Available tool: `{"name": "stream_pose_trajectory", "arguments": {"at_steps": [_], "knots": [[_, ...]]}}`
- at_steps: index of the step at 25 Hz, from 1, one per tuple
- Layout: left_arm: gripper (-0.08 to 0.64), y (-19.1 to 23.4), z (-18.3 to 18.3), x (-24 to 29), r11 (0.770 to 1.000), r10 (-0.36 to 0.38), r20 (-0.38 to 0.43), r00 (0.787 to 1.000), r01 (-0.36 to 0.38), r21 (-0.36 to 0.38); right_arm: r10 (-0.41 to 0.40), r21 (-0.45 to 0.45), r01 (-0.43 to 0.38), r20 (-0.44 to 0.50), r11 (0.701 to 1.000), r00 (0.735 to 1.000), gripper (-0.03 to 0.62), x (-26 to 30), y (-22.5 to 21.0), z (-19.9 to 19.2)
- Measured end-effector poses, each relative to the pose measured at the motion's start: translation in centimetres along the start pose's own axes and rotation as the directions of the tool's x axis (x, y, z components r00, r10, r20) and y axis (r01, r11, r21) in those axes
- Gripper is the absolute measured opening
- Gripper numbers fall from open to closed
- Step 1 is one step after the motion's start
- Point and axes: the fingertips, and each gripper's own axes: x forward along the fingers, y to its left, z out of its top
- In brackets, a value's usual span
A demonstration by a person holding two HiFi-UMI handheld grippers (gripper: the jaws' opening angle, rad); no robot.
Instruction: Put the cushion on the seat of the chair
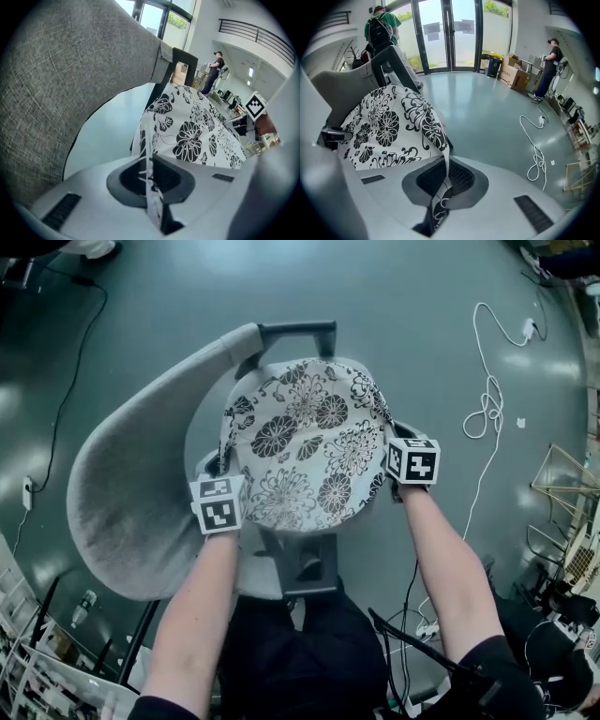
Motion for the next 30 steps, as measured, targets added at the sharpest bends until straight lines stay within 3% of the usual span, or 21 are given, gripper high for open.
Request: {"name": "stream_pose_trajectory", "arguments": {"at_steps": [3, 10, 13, 18, 20, 22, 27, 30], "knots": [[0.023, 0.0, -0.2, 0.4, 1.000, 0.013, 0.006, 1.000, -0.013, 0.023, 0.005, -0.005, -0.005, -0.003, 1.000, 1.000, 0.017, 0.4, 0.1, -0.2], [0.043, 0.3, -0.7, 1.2, 1.000, 0.016, -0.006, 1.000, -0.016, -0.008, -0.008, 0.010, 0.008, 0.001, 1.000, 1.000, 0.017, 0.7, 0.2, -0.3], [0.050, 0.4, -0.8, 1.5, 1.000, 0.011, -0.002, 1.000, -0.011, -0.026, -0.008, -0.027, 0.008, 0.011, 1.000, 1.000, 0.017, 0.8, 0.3, -0.3], [0.097, 0.7, -0.8, 1.4, 0.998, 0.010, 0.008, 1.000, -0.010, -0.061, -0.003, -0.064, 0.006, 0.041, 0.998, 0.999, 0.021, 0.5, 0.2, -0.4], [0.158, 0.9, -0.6, 1.2, 0.998, 0.035, 0.019, 0.999, -0.034, -0.054, -0.002, -0.041, 0.005, 0.049, 0.999, 0.999, 0.028, 0.3, 0.1, -0.4], [0.226, 1.3, -0.3, 0.7, 0.997, 0.065, 0.034, 0.997, -0.064, -0.045, -0.005, -0.019, 0.006, 0.057, 1.000, 0.998, 0.051, -0.1, 0.0, -0.4], [0.242, 0.7, 1.2, -0.8, 0.996, 0.083, 0.100, 0.992, -0.087, 0.036, -0.025, -0.003, 0.025, 0.072, 1.000, 0.997, 0.166, -1.5, -0.7, 0.1], [0.242, 0.1, 2.2, -2.4, 0.995, 0.081, 0.147, 0.986, -0.089, 0.052, -0.018, 0.010, 0.017, 0.094, 1.000, 0.995, 0.181, -2.8, -0.7, 0.2]]}}
